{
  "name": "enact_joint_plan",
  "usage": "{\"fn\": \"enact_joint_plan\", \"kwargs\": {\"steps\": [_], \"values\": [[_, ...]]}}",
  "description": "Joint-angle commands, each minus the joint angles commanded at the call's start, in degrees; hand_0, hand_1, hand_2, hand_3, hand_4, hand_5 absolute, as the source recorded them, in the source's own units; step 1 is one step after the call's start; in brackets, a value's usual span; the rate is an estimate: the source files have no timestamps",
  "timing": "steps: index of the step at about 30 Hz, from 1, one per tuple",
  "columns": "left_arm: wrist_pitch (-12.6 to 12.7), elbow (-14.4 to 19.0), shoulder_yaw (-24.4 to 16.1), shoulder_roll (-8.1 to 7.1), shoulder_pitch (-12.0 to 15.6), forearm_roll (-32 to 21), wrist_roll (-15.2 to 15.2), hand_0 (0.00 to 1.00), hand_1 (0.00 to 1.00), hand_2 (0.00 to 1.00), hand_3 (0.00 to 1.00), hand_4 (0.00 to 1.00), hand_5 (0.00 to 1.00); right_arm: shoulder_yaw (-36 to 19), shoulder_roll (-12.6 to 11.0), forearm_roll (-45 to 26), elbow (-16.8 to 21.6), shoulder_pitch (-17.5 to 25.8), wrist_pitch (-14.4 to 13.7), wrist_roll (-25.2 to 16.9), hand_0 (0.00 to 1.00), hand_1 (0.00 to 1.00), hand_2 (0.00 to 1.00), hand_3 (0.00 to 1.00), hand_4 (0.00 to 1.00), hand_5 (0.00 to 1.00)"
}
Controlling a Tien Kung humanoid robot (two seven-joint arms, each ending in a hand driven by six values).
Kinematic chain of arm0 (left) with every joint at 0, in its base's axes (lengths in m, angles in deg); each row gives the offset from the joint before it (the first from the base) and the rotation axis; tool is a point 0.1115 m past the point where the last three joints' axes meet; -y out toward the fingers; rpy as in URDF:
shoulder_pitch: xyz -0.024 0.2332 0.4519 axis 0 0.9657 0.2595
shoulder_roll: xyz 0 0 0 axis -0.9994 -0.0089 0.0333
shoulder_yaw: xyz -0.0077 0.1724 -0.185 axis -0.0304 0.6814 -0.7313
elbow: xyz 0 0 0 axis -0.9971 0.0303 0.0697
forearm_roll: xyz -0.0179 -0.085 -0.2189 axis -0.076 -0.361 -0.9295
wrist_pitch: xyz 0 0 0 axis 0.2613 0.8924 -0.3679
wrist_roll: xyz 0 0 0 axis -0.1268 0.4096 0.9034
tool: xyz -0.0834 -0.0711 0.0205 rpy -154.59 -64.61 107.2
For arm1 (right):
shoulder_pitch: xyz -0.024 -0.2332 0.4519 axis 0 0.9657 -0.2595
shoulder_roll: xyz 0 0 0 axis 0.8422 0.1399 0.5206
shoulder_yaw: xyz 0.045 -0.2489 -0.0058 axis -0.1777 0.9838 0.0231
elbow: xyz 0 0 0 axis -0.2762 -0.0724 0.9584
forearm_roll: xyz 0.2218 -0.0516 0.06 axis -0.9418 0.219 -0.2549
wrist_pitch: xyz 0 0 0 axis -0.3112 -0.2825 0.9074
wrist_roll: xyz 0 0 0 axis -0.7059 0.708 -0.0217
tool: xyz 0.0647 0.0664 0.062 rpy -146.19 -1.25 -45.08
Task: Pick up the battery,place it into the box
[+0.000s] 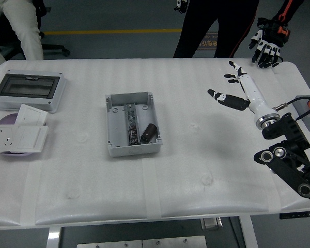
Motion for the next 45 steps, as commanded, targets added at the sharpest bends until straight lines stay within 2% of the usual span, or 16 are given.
{"fn": "enact_joint_plan", "kwargs": {"steps": [6,11,14,17,19,23,27,28,29,33,34,37,45], "values": [[-0.04,0.07,-1.28,-0.57,-0.14,1.44,0.53,0.360,0.545,0.438,0.384,0.002,0.002,-2.22,0.04,-1.25,-0.29,2.31,0.38,-1.14,0.924,0.749,0.783,0.967,0.901,0.489],[-0.19,0.02,-1.73,-0.66,-0.10,2.08,0.51,0.360,0.544,0.437,0.386,0.002,0.002,-2.92,0.51,-0.03,-0.32,2.61,0.00,-0.80,0.917,0.750,0.782,0.958,0.895,0.487],[-0.21,-0.05,-1.47,-0.42,-0.09,1.79,0.27,0.360,0.544,0.437,0.386,0.002,0.002,-4.45,0.27,2.08,-0.24,2.52,-1.24,0.04,0.917,0.750,0.782,0.958,0.895,0.487],[-0.21,-0.14,-1.09,-0.08,-0.05,1.33,-0.03,0.364,0.547,0.442,0.390,0.002,0.002,-7.48,-1.04,5.97,-1.00,1.63,-3.31,2.57,0.924,0.752,0.782,0.957,0.893,0.488],[-0.25,-0.18,-1.04,0.05,-0.06,1.32,-0.13,0.364,0.547,0.442,0.390,0.002,0.002,-9.60,-2.22,8.88,-2.79,0.40,-3.17,4.92,0.924,0.752,0.782,0.957,0.893,0.488],[-0.31,-0.26,-1.18,0.13,-0.26,1.35,-0.24,0.365,0.546,0.442,0.392,0.002,0.002,-13.69,-4.90,14.90,-7.41,-1.96,0.01,10.18,0.911,0.753,0.783,0.944,0.883,0.477],[-0.43,-0.29,-1.23,0.26,-0.22,1.31,-0.27,0.365,0.546,0.442,0.392,0.002,0.002,-15.28,-6.91,20.20,-11.99,-3.41,1.89,14.60,0.911,0.753,0.783,0.944,0.883,0.477],[-0.45,-0.30,-1.17,0.31,-0.22,1.24,-0.29,0.357,0.534,0.433,0.386,0.002,0.002,-15.34,-7.23,21.25,-13.07,-3.68,2.34,15.43,0.914,0.775,0.823,0.917,0.874,0.470],[-0.49,-0.31,-1.10,0.36,-0.23,1.16,-0.31,0.357,0.534,0.433,0.386,0.002,0.002,-15.33,-7.53,22.34,-14.35,-3.97,2.84,16.26,0.914,0.775,0.823,0.917,0.874,0.470],[-0.58,-0.32,-1.25,0.43,-0.26,1.36,-0.31,0.357,0.534,0.433,0.386,0.002,0.002,-14.92,-7.89,24.11,-18.78,-4.52,3.63,17.73,0.914,0.775,0.823,0.917,0.874,0.470],[-0.60,-0.32,-1.33,0.42,-0.27,1.46,-0.29,0.357,0.533,0.432,0.388,0.002,0.002,-14.60,-7.85,24.22,-19.73,-4.65,3.80,17.84,0.939,0.823,0.851,0.915,0.866,0.463],[-0.64,-0.33,-1.30,0.38,-0.31,1.46,-0.39,0.357,0.533,0.432,0.388,0.002,0.002,-14.09,-7.63,24.11,-21.70,-4.82,4.29,17.88,0.939,0.823,0.851,0.915,0.866,0.463],[-0.58,-0.31,-1.24,0.24,-0.28,1.50,-0.70,0.358,0.532,0.432,0.389,0.002,0.002,-13.34,-7.37,22.85,-23.62,-5.04,4.54,17.32,0.950,0.830,0.858,0.920,0.862,0.455]]}}
